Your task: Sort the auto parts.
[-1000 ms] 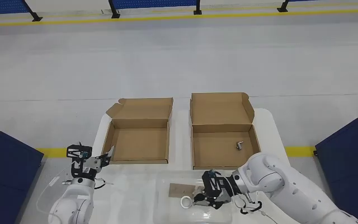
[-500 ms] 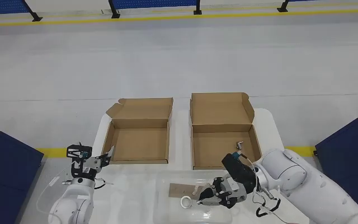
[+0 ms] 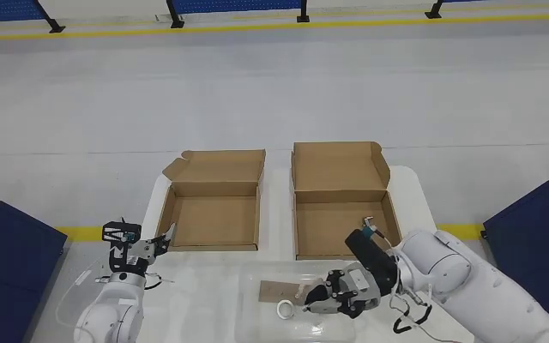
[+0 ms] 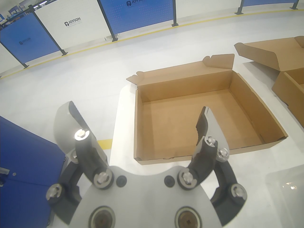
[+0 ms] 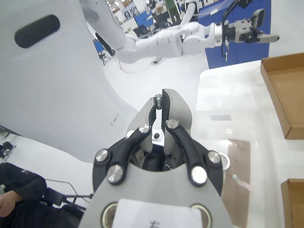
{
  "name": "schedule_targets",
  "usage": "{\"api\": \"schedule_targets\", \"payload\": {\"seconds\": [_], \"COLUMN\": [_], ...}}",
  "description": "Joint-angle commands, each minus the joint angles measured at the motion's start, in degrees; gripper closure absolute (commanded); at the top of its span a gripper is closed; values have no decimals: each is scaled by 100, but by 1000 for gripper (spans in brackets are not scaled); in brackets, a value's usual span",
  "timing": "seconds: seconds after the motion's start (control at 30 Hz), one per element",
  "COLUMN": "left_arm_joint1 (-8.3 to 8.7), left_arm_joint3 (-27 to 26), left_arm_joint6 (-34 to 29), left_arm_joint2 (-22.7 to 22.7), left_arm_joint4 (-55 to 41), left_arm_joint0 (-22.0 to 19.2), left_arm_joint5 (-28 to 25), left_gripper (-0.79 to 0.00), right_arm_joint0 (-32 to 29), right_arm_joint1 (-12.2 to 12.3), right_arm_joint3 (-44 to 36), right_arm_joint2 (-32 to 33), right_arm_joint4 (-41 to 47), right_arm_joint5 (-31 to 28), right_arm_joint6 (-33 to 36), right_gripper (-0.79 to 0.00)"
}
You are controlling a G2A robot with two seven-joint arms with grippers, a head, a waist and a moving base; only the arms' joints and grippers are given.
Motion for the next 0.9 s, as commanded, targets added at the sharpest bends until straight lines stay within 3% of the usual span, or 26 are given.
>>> {"api": "schedule_targets", "payload": {"seconds": [0.0,0.33,0.77,0.87], "left_arm_joint1": [0,0,0,0], "left_arm_joint3": [0,0,0,0], "left_arm_joint6": [0,0,0,0], "left_arm_joint2": [0,0,0,0], "left_arm_joint4": [0,0,0,0], "left_arm_joint0": [0,0,0,0], "left_arm_joint5": [0,0,0,0], "left_gripper": [-785,-785,-785,-785], "right_arm_joint0": [25,373,382,283], "right_arm_joint1": [1,-111,-137,-179], "right_arm_joint3": [7,-29,-87,-258], "right_arm_joint2": [18,-409,-434,-526], "right_arm_joint4": [391,2603,2713,3265], "right_arm_joint5": [-2,-2,90,-2], "right_arm_joint6": [100,280,166,226], "right_gripper": [0,0,0,0]}}
